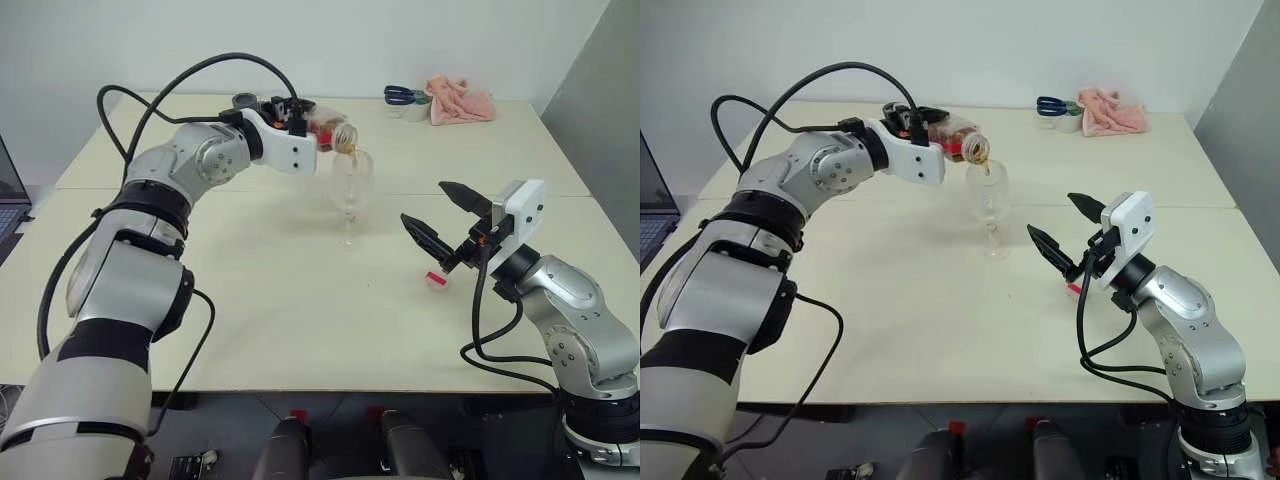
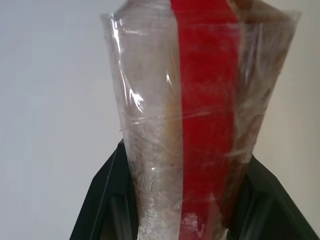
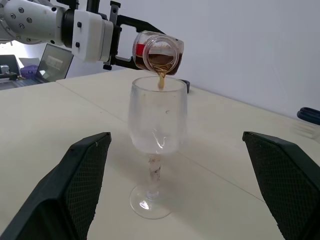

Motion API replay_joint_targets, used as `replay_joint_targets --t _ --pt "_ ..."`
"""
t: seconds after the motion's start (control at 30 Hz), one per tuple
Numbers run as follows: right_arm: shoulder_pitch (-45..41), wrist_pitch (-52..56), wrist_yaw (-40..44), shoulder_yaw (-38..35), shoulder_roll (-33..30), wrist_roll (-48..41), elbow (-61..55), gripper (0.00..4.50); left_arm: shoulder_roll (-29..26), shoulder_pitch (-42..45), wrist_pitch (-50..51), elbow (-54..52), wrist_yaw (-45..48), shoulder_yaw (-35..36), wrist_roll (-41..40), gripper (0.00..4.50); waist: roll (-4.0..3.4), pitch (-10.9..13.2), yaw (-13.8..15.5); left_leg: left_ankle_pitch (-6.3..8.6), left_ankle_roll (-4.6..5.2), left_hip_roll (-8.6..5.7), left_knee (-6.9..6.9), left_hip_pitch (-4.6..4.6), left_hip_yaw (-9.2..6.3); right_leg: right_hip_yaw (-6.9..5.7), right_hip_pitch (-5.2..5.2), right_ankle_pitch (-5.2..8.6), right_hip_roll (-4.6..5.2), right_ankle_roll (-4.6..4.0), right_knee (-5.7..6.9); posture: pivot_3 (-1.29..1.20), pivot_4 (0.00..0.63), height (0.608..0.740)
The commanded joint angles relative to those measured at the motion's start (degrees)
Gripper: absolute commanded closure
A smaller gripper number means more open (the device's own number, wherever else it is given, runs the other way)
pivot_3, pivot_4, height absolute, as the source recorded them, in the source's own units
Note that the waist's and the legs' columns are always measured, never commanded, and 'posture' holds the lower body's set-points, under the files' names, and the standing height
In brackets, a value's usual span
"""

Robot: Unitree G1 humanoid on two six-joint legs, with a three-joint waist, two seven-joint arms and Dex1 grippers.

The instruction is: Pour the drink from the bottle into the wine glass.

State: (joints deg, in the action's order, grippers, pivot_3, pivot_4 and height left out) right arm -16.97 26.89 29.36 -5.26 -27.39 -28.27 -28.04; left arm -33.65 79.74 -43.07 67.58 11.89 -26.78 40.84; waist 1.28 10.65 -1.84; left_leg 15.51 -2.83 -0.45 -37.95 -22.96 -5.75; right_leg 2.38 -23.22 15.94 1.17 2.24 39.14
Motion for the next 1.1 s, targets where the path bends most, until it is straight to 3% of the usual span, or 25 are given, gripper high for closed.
replay_joint_targets --t 0.03,1.1 --pt "-0.8 0.0 -0.2 -0.3 -0.2 -0.5 -2.4 0.00 -1.1 3.4 -0.5 -0.8 -1.5 0.6 -0.3 2.76 0.00 0.0 0.0 0.00 0.00 0.00 0.00 0.00 0.00 0.00 0.00 0.00 0.00 0.00 0.00 0.00 0.150 0.740" --pt "-1.4 -0.1 0.1 0.2 0.2 -0.4 -1.6 0.00 -2.3 6.5 -1.1 -0.3 -5.3 -3.0 4.8 2.76 0.00 0.0 0.0 -0.01 0.01 -0.01 -0.13 0.05 0.02 0.02 -0.01 0.00 0.00 0.00 0.29 0.00 0.150 0.740"
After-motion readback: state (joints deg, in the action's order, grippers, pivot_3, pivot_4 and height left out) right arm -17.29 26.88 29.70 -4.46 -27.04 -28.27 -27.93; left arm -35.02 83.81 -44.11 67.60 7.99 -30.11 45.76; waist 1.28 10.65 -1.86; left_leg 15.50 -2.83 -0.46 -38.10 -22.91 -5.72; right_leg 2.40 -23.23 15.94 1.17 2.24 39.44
